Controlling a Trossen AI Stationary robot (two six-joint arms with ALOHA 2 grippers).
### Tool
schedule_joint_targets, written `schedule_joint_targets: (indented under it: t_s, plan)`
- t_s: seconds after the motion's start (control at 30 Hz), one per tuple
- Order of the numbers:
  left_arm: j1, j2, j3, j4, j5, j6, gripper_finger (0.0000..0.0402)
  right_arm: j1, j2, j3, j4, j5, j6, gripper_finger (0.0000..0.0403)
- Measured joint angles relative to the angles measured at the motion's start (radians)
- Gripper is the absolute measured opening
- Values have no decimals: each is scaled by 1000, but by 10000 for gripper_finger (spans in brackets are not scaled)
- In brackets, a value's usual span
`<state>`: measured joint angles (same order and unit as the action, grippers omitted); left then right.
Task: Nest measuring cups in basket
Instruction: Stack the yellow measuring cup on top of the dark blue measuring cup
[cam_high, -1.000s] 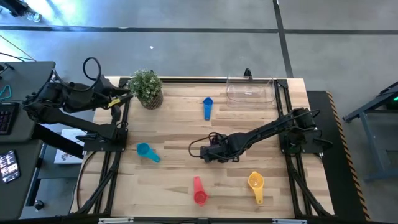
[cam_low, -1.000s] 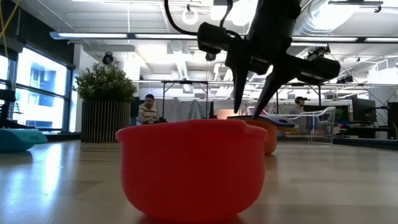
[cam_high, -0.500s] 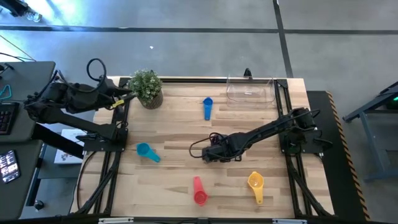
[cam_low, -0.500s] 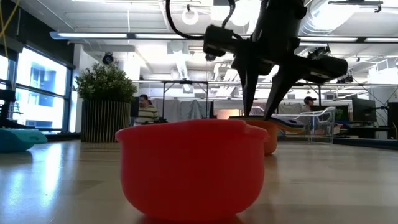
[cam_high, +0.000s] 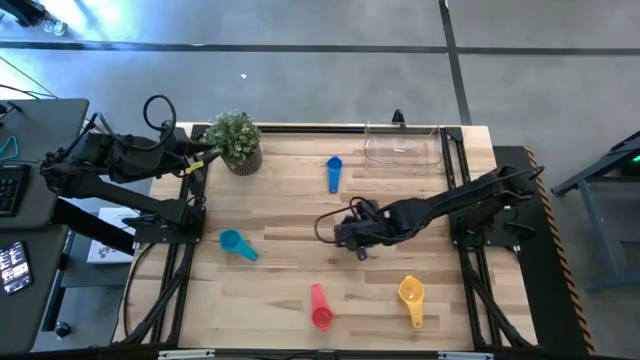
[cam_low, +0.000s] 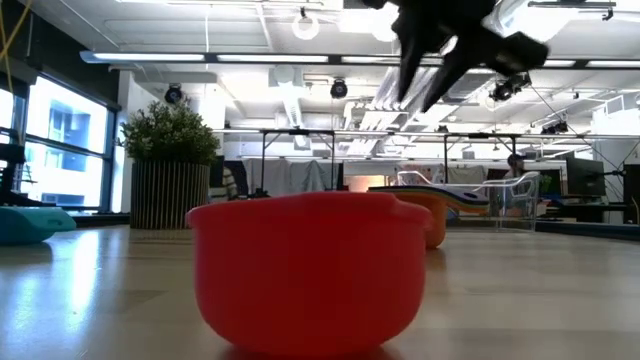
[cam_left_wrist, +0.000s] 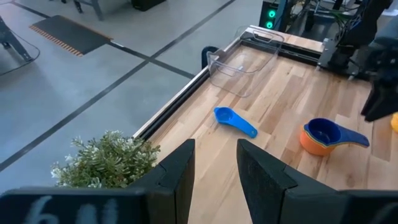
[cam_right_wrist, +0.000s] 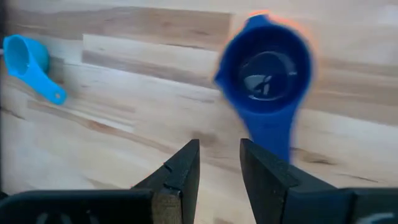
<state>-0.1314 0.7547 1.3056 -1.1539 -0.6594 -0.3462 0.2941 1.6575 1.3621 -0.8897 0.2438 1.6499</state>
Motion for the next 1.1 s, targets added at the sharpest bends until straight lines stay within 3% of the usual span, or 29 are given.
schedule_joint_targets:
  t_s: [0.4,0.8,1.1]
  plan:
    - [0,0,0,-1,100,-80,110,121,-130,-14,-415,11,71,107]
    - [0,32,0,-1,153,-203,110,371,-200,-196,-375,-106,274,107]
    - [0,82,0,-1,153,-230,110,509,-214,-250,-327,-149,337,108]
